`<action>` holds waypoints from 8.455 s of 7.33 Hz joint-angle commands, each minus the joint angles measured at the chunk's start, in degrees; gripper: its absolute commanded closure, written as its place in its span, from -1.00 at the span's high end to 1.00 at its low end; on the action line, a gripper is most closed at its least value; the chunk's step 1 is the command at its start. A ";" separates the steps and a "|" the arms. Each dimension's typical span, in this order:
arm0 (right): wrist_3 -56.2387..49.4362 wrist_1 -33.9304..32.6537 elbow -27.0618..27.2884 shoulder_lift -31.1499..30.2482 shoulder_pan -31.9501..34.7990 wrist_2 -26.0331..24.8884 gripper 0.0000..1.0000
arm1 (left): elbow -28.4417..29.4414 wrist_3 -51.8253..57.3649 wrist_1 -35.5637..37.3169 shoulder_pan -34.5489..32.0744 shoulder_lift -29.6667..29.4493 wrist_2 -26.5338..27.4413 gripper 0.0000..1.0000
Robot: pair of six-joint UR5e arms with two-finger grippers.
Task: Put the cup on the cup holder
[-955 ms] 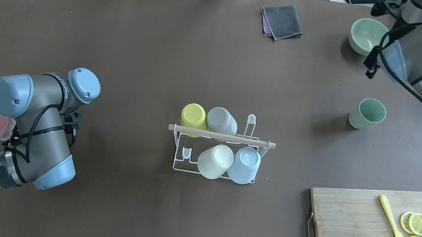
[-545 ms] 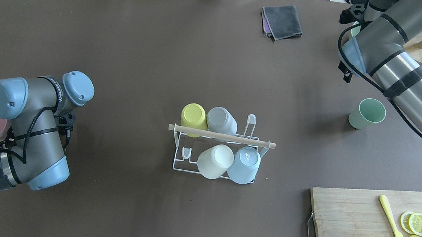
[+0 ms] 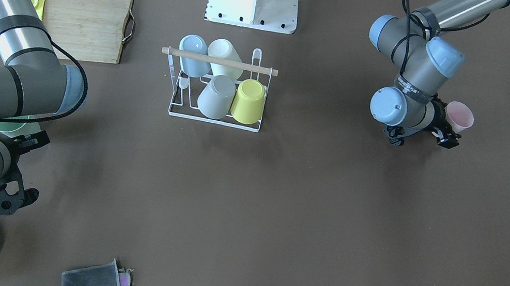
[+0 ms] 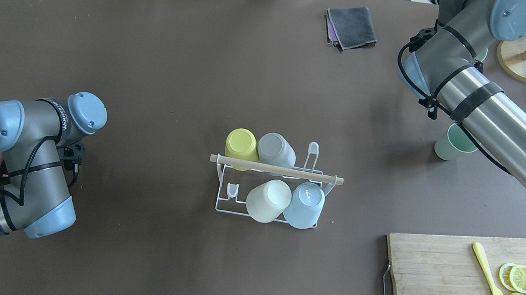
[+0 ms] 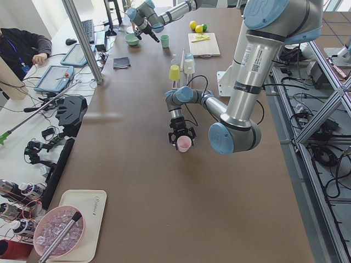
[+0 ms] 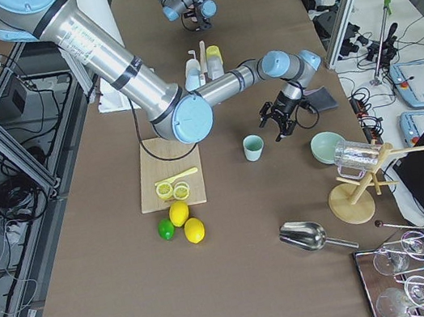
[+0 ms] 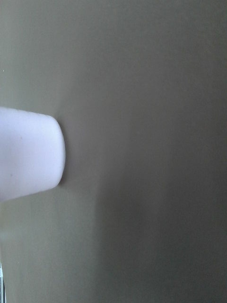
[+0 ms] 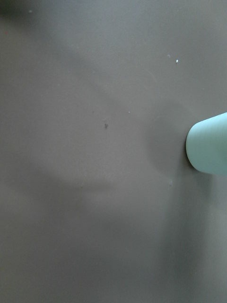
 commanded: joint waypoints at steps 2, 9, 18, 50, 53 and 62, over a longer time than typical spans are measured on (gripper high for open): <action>-9.53 -4.58 -3.99 3.19 -2.09 -5.70 0.97 | -0.45 -0.07 -2.05 -0.22 2.04 0.00 0.96; -10.08 -10.23 -6.18 3.98 -4.55 -9.06 0.97 | -5.45 0.63 -1.97 -5.47 2.40 0.09 -0.25; -16.05 -10.68 -8.37 4.60 -8.33 -18.20 0.98 | -11.35 4.33 -8.73 -19.90 -2.68 3.69 -0.34; -21.95 -5.91 33.27 -7.42 0.34 -0.08 -0.63 | -16.10 -26.87 -97.45 -14.38 9.87 0.97 -0.45; -8.73 18.31 35.56 -13.57 3.43 14.10 -0.63 | -16.01 -32.13 -115.45 -7.81 11.62 1.05 -0.45; 36.53 94.54 28.47 -20.71 -0.84 9.63 -0.63 | 0.95 -35.14 -146.20 13.56 -1.10 10.46 -0.45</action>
